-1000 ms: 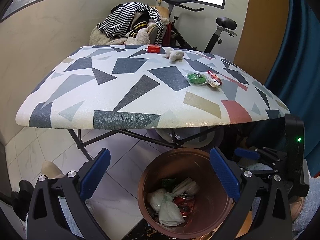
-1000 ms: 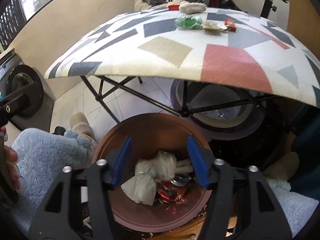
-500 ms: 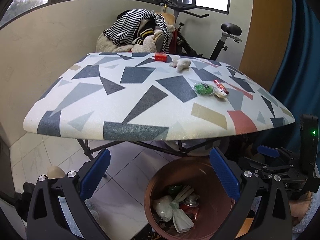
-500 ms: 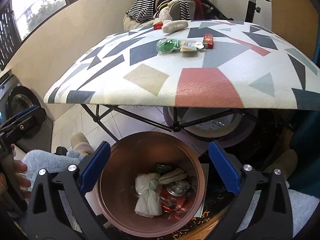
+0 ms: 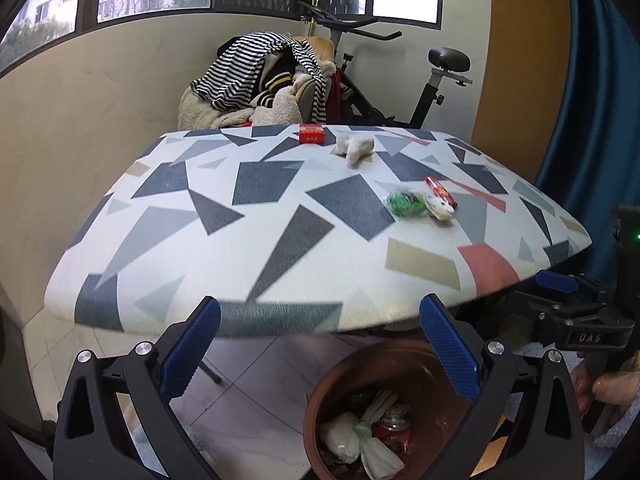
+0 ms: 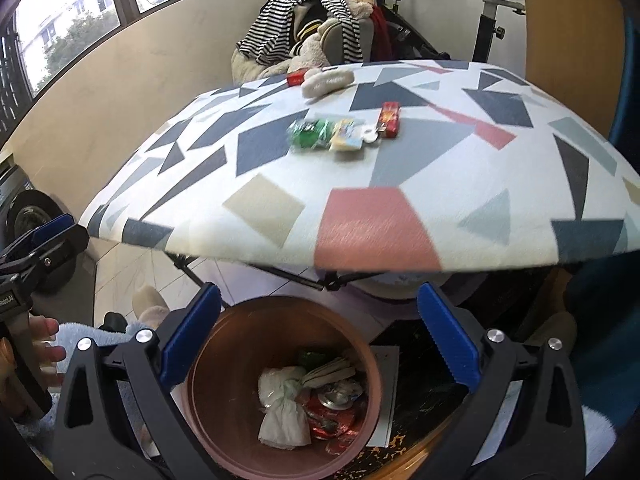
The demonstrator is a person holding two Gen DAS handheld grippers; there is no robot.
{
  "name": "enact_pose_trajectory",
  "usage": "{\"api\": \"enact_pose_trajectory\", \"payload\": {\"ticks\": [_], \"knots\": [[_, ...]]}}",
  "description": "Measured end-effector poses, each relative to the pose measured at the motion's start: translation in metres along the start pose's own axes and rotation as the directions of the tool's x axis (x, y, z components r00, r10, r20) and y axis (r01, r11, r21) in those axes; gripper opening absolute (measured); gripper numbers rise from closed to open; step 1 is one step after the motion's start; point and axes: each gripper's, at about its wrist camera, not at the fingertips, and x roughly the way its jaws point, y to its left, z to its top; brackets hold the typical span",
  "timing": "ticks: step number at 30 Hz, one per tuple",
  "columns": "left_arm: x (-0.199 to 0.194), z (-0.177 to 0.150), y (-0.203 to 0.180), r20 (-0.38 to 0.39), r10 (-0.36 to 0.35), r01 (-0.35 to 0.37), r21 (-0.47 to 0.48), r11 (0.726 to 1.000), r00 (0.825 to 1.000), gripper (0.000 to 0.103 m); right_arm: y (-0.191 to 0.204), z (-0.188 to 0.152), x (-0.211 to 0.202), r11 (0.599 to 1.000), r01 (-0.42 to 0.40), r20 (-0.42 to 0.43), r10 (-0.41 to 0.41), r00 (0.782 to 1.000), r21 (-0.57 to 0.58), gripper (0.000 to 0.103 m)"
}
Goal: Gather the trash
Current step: 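Raise both tools back toward the table, then grasp the red cigarette box with the left tool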
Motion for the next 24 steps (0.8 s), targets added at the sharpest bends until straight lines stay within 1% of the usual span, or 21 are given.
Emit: {"api": "enact_pose_trajectory", "payload": {"ticks": [2,4,7,8,9,11,13,14,15,17,18,19,20,21,24], "knots": [[0.006,0.014,0.005,0.002,-0.016,0.016,-0.005,1.000,1.000,0.097,-0.005,0.008,0.000,1.000,0.002,0.004,-0.002,1.000,0.004,0.097],[0.013,0.030,0.012,-0.002,-0.059,0.059,-0.015,0.998,0.998,0.097,-0.011,0.022,0.001,1.000,0.013,0.012,-0.013,1.000,0.012,0.097],[0.031,0.062,0.023,-0.020,-0.085,0.085,-0.023,0.996,0.996,0.097,-0.020,0.042,0.005,0.999,0.025,0.024,-0.026,0.999,0.027,0.097],[0.039,0.075,0.027,-0.023,-0.097,0.096,-0.029,0.995,0.995,0.097,-0.022,0.046,0.006,0.999,0.029,0.027,-0.030,0.999,0.030,0.097],[0.047,0.086,0.030,-0.026,-0.106,0.105,-0.036,0.994,0.994,0.097,-0.028,0.060,0.010,0.999,0.038,0.036,-0.039,0.999,0.037,0.097],[0.070,0.115,0.036,-0.032,-0.124,0.122,-0.044,0.992,0.992,0.097,-0.033,0.068,0.013,0.998,0.044,0.040,-0.046,0.998,0.041,0.097],[0.095,0.144,0.039,-0.030,-0.125,0.124,-0.032,0.992,0.992,0.097,-0.044,0.090,0.025,0.996,0.062,0.044,-0.064,0.997,0.057,0.097],[0.113,0.161,0.040,-0.034,-0.123,0.123,-0.021,0.992,0.992,0.097,-0.045,0.092,0.024,0.996,0.061,0.044,-0.064,0.997,0.058,0.097],[0.135,0.182,0.040,-0.047,-0.124,0.124,-0.005,0.992,0.991,0.097,-0.053,0.104,0.032,0.995,0.067,0.046,-0.071,0.996,0.073,0.097],[0.171,0.211,0.038,-0.065,-0.115,0.117,0.033,0.993,0.991,0.097,-0.061,0.114,0.036,0.994,0.070,0.044,-0.074,0.996,0.080,0.097],[0.197,0.228,0.034,-0.081,-0.103,0.110,0.077,0.991,0.991,0.097,-0.065,0.121,0.039,0.994,0.075,0.043,-0.079,0.996,0.085,0.097],[0.214,0.238,0.031,-0.091,-0.090,0.100,0.110,0.989,0.992,0.097,-0.075,0.132,0.046,0.991,0.086,0.038,-0.090,0.995,0.098,0.097],[0.238,0.251,0.026,-0.105,-0.066,0.081,0.152,0.985,0.992,0.097,-0.076,0.134,0.047,0.991,0.086,0.037,-0.090,0.995,0.099,0.097],[0.264,0.264,0.021,-0.117,-0.046,0.067,0.184,0.981,0.992,0.097,-0.086,0.142,0.054,0.990,0.092,0.028,-0.096,0.995,0.108,0.097],[0.324,0.286,0.017,-0.160,-0.029,0.056,0.173,0.983,0.987,0.097,-0.097,0.152,0.063,0.988,0.105,0.014,-0.107,0.994,0.111,0.097]]}}
